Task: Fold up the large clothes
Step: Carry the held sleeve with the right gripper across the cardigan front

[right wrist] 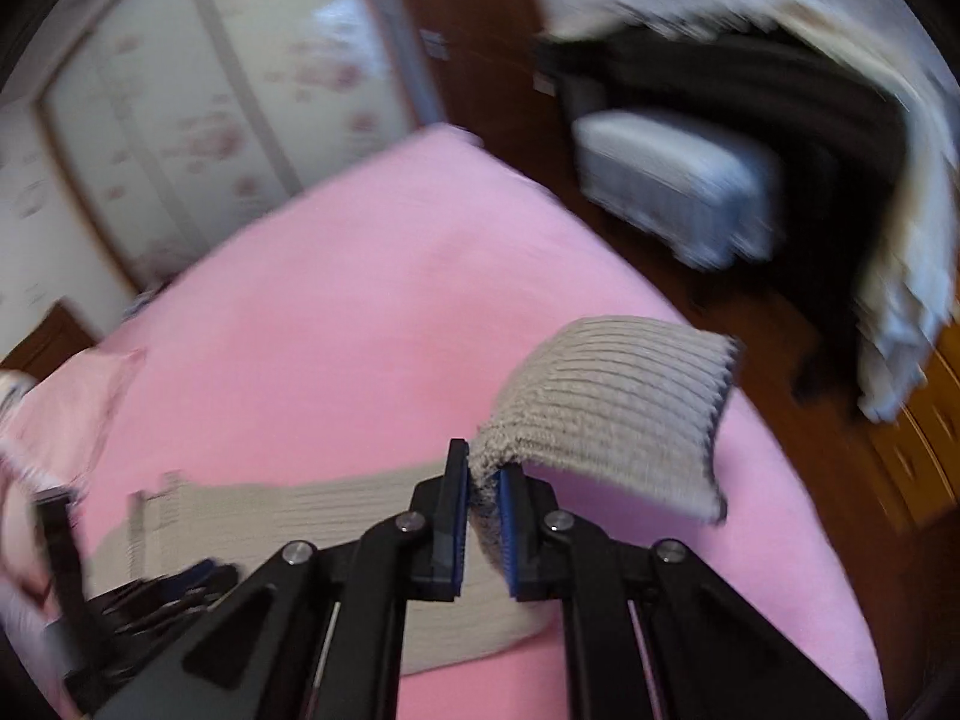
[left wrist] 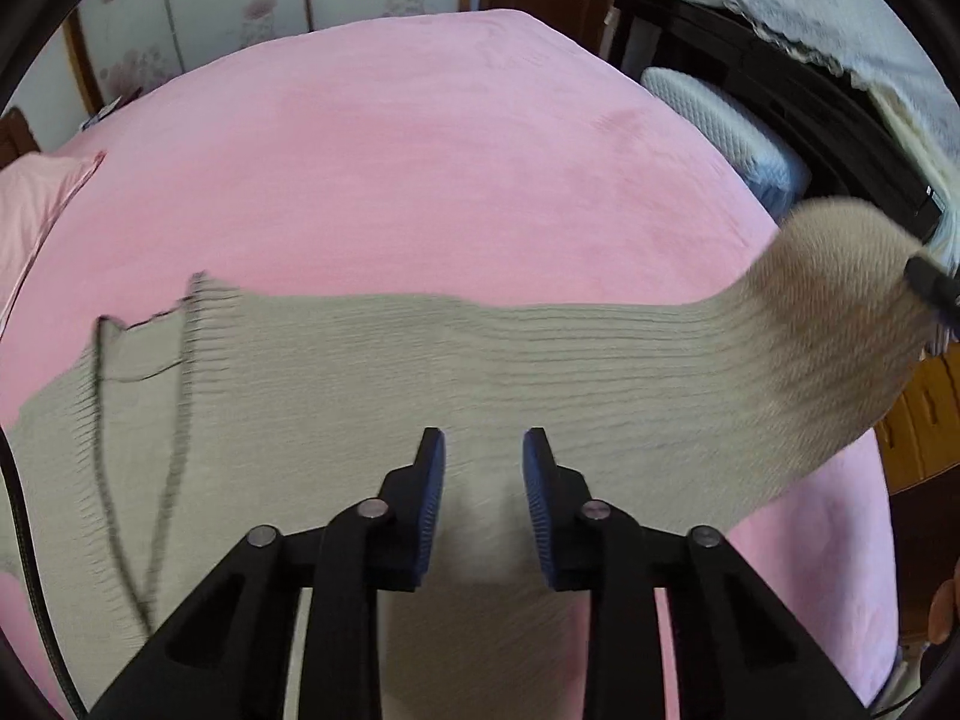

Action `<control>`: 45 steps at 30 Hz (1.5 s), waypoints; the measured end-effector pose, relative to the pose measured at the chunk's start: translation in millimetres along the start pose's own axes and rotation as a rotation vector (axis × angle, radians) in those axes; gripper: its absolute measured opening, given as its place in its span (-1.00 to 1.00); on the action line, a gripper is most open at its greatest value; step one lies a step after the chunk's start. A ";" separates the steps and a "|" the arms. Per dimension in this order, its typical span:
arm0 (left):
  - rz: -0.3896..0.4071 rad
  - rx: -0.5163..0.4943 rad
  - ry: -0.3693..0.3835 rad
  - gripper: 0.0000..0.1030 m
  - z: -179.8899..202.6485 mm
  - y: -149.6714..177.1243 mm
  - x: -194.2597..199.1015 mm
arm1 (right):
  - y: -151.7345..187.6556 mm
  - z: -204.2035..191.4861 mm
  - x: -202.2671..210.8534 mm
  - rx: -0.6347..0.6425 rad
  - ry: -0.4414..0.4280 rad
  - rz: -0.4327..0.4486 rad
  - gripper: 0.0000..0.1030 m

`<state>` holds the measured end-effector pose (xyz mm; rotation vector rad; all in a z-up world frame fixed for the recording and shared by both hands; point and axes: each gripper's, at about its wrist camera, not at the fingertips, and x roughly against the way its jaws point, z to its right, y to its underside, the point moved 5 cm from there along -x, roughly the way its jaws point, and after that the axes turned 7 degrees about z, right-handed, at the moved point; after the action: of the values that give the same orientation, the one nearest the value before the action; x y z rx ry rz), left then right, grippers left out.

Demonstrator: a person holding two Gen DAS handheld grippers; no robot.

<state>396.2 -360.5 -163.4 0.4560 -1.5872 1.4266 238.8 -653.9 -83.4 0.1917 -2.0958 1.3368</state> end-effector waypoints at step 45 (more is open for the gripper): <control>-0.142 0.378 0.201 0.12 -176.2 118.5 -2.3 | 189.8 -150.3 -9.2 0.219 -0.157 -0.218 0.14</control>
<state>372.6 -168.5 -251.0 0.6110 -1.1058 1.6108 227.8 -437.3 -191.5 0.6175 -1.9829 1.4532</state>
